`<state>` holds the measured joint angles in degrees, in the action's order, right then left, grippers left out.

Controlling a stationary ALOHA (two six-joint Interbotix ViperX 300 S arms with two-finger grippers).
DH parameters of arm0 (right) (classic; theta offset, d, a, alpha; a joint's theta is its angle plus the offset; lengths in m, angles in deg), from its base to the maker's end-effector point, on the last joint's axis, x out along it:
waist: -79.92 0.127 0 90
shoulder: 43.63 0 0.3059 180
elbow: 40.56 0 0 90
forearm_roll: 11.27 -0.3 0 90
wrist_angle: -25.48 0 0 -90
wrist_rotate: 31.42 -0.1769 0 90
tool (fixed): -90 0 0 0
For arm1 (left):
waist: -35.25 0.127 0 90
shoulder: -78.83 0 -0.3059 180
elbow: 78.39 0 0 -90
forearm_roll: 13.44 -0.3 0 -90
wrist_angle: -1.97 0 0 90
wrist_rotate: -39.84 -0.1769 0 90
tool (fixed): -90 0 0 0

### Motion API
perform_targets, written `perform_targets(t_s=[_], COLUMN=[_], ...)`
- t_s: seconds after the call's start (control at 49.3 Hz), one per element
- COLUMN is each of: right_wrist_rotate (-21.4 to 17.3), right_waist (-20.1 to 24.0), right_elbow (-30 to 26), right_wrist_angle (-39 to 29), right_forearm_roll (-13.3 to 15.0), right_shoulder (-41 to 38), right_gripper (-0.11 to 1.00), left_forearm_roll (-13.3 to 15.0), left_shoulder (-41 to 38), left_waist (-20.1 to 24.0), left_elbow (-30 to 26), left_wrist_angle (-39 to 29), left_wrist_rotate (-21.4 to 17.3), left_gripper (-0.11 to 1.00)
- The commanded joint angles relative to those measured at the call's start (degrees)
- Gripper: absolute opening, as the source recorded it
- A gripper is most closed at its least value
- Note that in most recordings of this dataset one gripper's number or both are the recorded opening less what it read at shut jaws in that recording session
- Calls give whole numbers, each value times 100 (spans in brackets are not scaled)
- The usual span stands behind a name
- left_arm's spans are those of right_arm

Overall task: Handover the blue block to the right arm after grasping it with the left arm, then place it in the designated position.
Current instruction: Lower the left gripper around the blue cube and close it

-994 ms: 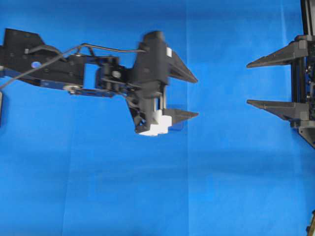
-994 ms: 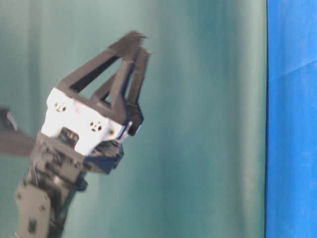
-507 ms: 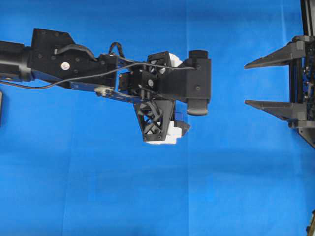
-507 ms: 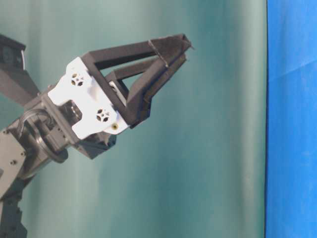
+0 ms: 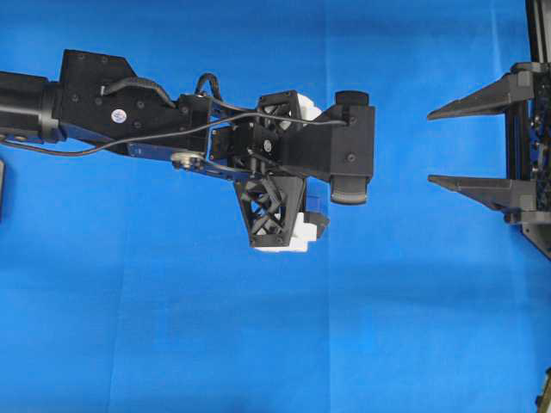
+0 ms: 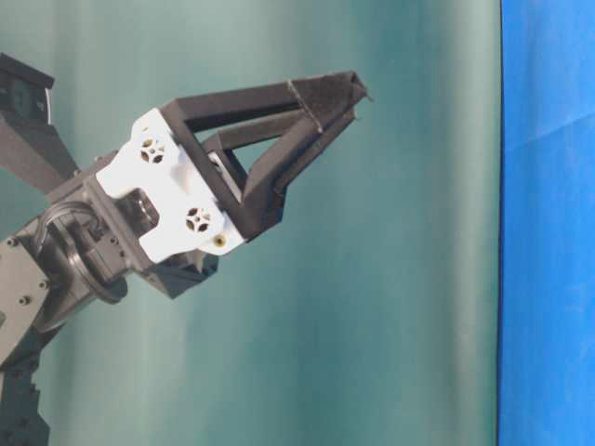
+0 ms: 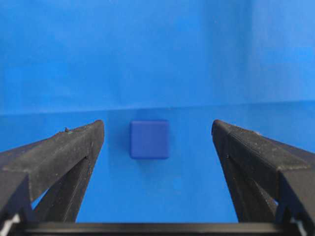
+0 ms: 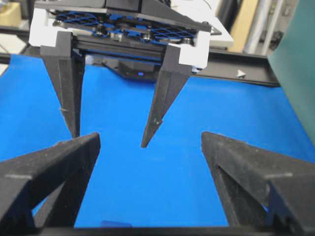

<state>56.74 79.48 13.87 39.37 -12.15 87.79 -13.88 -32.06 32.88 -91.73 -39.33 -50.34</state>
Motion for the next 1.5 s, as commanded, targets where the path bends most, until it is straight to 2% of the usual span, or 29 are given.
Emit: perform_targets(t_s=[0.0, 0.731, 1.299, 1.481], right_wrist_rotate=[-9, -9, -9, -9], right_waist=[-9, -9, -9, -9], right_elbow=[-158, -158, -141, -141], right_wrist_angle=[18, 18, 35, 44], right_forearm_roll=[-26, -18, -26, -26], right_shoulder=[-26, -35, -141, -158], right_gripper=[98, 98, 98, 98], left_forearm_roll=[-18, -18, -18, -18], left_shoulder=[149, 158, -123, -519], left_waist=[26, 26, 26, 35], left_elbow=[-70, 9, 1415, 1521], left_wrist_angle=[18, 79, 2083, 2364], left_wrist_rotate=[9, 9, 105, 123], left_gripper=[93, 93, 93, 93])
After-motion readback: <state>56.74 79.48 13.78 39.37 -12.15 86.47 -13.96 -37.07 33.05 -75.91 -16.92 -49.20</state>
